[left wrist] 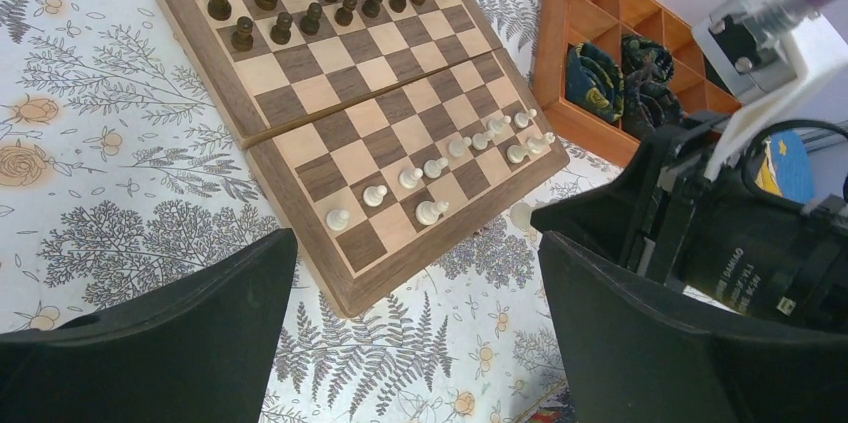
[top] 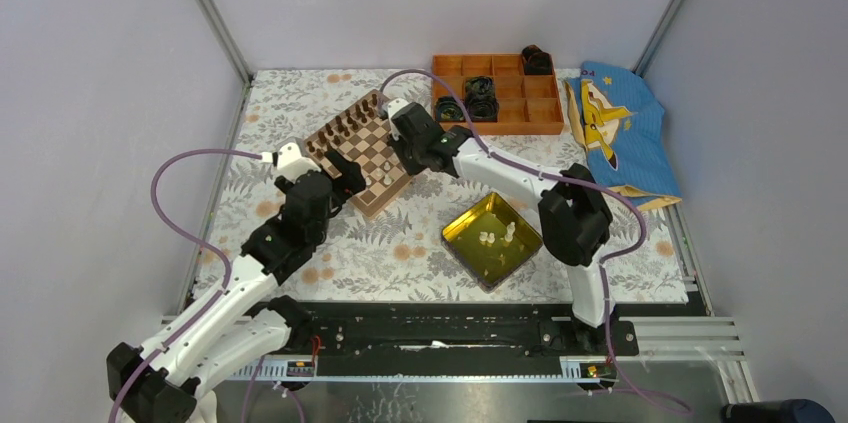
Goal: Set up the chess pieces on the board
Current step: Place the chess piece on the chessboard.
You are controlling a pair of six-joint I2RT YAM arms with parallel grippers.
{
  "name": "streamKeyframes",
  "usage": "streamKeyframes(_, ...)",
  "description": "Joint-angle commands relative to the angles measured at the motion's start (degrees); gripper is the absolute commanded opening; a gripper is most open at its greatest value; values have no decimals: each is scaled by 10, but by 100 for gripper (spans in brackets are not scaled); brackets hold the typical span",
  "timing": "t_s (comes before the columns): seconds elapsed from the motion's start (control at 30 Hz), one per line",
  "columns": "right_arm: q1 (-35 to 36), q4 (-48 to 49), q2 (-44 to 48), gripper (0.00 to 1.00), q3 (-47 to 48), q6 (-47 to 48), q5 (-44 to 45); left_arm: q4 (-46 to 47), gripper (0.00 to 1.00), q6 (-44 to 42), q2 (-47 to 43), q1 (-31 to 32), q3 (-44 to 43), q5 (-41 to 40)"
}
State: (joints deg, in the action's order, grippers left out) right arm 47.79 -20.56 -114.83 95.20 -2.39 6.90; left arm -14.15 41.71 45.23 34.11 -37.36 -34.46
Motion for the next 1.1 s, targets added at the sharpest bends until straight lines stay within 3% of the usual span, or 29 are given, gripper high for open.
streamKeyframes(0.0,-7,-26,-32,0,70,18,-15,-6,99,0,3,4,-18,-22)
streamKeyframes(0.5,-12,-135,-144,0,231,19,-33,-17,99,2,-7,5,-24,-20)
streamKeyframes(1.07,-12,-169,-196,0,286,13,-63,-23,99,3,-13,5,-22,-19)
